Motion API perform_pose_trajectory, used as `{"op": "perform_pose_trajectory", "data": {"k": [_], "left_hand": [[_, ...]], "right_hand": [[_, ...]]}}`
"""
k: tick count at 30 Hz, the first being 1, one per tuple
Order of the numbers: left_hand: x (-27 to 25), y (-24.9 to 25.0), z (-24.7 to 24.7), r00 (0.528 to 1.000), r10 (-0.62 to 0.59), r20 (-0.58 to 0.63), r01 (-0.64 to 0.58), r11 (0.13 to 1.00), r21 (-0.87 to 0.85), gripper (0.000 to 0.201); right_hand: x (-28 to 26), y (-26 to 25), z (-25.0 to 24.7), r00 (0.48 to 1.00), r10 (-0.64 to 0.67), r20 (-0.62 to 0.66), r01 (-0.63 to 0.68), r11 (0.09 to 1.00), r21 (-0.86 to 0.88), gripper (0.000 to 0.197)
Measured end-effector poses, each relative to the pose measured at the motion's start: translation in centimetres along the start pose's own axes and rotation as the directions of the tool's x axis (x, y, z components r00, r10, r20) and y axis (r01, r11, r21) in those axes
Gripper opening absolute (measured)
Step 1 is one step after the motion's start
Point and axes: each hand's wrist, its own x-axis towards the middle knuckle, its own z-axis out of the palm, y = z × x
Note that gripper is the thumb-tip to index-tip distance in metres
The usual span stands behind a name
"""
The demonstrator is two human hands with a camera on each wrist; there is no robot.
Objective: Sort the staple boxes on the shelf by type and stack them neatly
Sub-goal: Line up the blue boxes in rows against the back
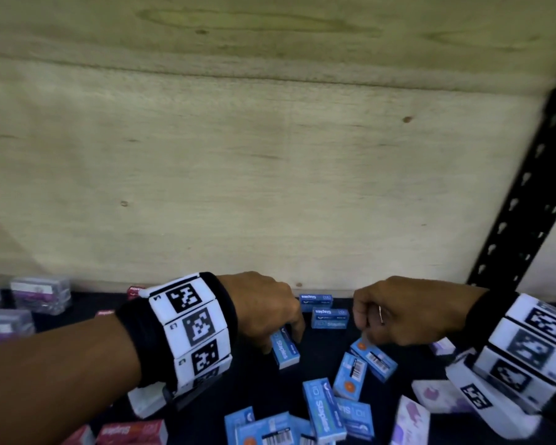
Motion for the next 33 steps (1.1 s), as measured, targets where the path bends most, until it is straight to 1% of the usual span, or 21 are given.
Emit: {"op": "perform_pose_trajectory", "data": {"k": [2, 4, 5, 7, 10, 15, 19, 22, 26, 30, 33], "left_hand": [[0.0, 0.0, 0.2, 1.0, -0.002, 0.004, 0.002, 1.0, -0.005, 0.048], [0.1, -0.1, 0.6, 1.0, 0.0, -0.002, 0.0, 1.0, 0.002, 0.046], [0.1, -0.1, 0.8, 1.0, -0.004, -0.01, 0.004, 1.0, 0.003, 0.045], [-0.1, -0.1, 0.9, 1.0, -0.014, -0.02, 0.014, 1.0, -0.002, 0.045], [-0.5, 0.2, 0.9, 0.999, -0.021, -0.03, 0.02, 1.0, -0.02, 0.044], [-1.1, 0.5, 1.0, 0.998, -0.06, -0.027, 0.059, 0.997, -0.05, 0.041], [-1.6, 0.3, 1.1, 0.996, -0.082, -0.015, 0.08, 0.99, -0.12, 0.034], [-1.8, 0.0, 1.5, 0.993, -0.115, -0.017, 0.111, 0.978, -0.175, 0.032], [-2.0, -0.1, 1.8, 0.982, -0.173, -0.076, 0.15, 0.959, -0.241, 0.023], [-1.8, -0.2, 1.8, 0.973, -0.211, -0.092, 0.184, 0.953, -0.239, 0.022], [-1.4, -0.2, 1.7, 0.971, -0.22, -0.09, 0.193, 0.951, -0.244, 0.024]], "right_hand": [[-0.6, 0.1, 0.2, 0.995, 0.021, 0.098, -0.023, 1.0, 0.019, 0.033], [-1.0, 0.0, 0.3, 0.988, 0.045, 0.146, -0.042, 0.999, -0.023, 0.055], [-1.2, -0.2, 0.4, 0.986, 0.051, 0.158, -0.044, 0.998, -0.051, 0.063], [-1.3, -0.5, 0.6, 0.983, 0.055, 0.176, -0.041, 0.996, -0.084, 0.069], [-1.3, -0.9, 1.0, 0.983, 0.069, 0.172, -0.054, 0.994, -0.09, 0.068], [-1.1, -0.9, 1.2, 0.987, 0.112, 0.117, -0.094, 0.984, -0.15, 0.066], [-1.5, -0.8, 0.5, 0.987, 0.116, 0.115, -0.093, 0.978, -0.187, 0.064], [-1.7, -0.6, 0.3, 0.989, 0.112, 0.092, -0.092, 0.975, -0.2, 0.054], [-1.2, -0.3, 0.5, 0.99, 0.133, 0.039, -0.12, 0.963, -0.243, 0.036], [-0.9, -0.5, 0.5, 0.993, 0.118, 0.019, -0.112, 0.971, -0.211, 0.028], [-0.7, -0.9, 0.6, 0.996, 0.094, 0.007, -0.091, 0.98, -0.179, 0.025]]}}
